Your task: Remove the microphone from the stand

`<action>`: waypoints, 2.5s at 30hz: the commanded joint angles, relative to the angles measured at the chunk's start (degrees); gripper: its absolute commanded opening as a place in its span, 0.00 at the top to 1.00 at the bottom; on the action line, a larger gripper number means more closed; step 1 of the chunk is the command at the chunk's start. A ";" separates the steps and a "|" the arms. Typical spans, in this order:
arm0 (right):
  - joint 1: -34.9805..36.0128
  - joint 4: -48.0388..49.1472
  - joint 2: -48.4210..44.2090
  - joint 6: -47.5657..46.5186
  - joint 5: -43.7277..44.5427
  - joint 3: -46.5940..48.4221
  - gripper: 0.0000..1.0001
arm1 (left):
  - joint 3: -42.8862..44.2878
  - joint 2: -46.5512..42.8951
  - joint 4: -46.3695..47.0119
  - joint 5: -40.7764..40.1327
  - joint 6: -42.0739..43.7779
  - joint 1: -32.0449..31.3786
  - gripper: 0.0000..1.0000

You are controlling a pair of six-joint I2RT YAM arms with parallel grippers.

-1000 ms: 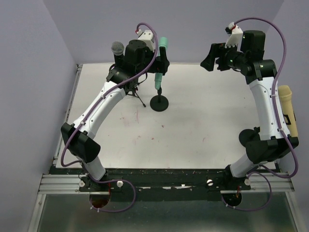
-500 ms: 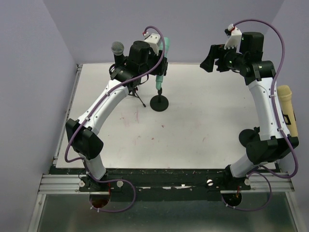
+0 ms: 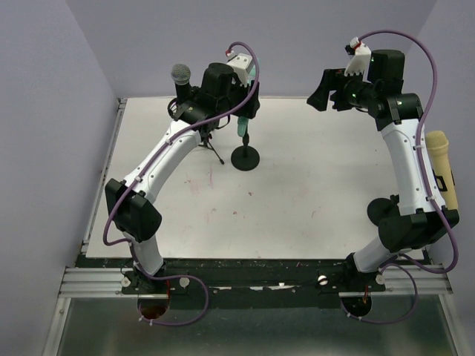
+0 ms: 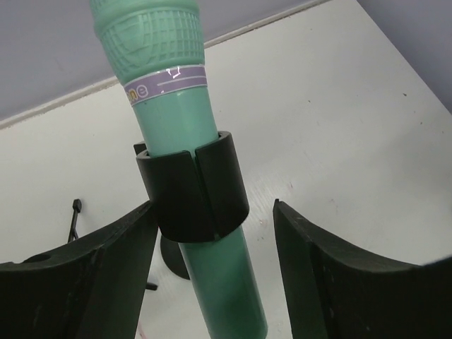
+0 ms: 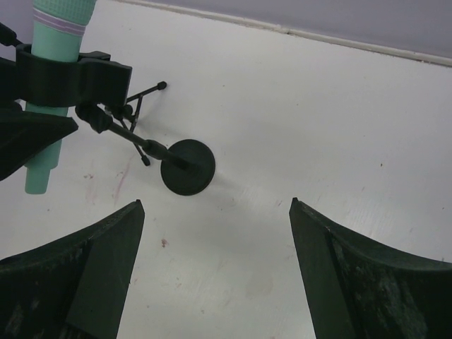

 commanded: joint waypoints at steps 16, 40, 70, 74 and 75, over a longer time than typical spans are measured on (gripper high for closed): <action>-0.06 0.12 -0.45 -0.45 -2.06 -1.41 0.08 | -0.13 -5.54 -3.23 30.29 10.65 3.13 0.65; 0.02 -2.17 0.60 -2.47 -18.58 -2.11 0.07 | -5.28 -11.85 -19.02 40.98 42.34 6.57 0.10; 0.81 -4.53 4.91 -7.30 -30.18 4.21 0.06 | 8.75 -3.87 -27.59 33.84 38.10 5.95 0.23; 2.39 -6.20 5.61 -10.64 -31.07 6.14 0.07 | 10.68 -1.94 -29.87 35.07 38.54 5.95 0.40; 2.92 -6.73 5.70 -11.69 -31.24 6.67 0.07 | 11.56 -1.50 -30.66 35.51 38.45 5.95 0.43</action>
